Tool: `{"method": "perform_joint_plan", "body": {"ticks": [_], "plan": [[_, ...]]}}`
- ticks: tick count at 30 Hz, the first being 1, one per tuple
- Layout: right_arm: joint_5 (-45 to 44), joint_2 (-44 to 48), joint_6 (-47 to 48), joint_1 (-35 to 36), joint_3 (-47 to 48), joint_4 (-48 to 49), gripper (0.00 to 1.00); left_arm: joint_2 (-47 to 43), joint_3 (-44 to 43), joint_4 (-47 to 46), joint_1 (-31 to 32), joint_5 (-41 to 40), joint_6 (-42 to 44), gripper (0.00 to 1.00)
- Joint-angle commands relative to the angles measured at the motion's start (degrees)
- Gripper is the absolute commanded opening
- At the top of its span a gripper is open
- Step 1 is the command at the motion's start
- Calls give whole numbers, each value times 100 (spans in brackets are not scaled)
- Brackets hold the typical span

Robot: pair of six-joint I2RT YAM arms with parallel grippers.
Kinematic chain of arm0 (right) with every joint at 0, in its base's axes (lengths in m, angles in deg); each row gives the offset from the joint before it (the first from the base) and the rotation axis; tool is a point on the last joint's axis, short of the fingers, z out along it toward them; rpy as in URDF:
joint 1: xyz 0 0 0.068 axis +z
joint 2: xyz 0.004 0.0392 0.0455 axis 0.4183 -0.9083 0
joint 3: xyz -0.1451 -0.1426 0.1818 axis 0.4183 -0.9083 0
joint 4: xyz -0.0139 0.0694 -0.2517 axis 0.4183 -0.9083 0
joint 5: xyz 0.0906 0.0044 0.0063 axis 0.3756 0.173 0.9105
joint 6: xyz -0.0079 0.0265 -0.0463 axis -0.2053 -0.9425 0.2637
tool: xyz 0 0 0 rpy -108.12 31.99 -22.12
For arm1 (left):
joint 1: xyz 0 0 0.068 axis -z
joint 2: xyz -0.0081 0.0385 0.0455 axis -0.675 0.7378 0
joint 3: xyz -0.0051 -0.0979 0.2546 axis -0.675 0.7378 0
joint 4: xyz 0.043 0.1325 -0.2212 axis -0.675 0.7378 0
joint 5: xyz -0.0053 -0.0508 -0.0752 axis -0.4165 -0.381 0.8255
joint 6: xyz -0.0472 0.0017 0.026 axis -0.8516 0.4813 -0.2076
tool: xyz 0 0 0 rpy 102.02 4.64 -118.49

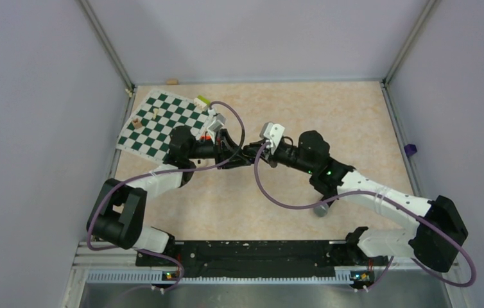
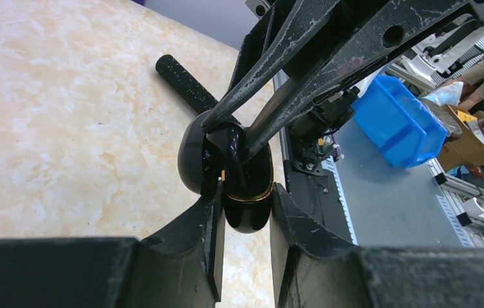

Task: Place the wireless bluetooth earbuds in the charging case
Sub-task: Place the earbud in the charging case.

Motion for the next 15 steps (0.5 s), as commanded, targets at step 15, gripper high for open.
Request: {"method": "perform_joint_plan", "body": {"ticks": [15], "plan": [[188, -381, -612, 329, 773, -1432, 0, -664, -864, 3599, -62, -1012, 3310, 0]]}}
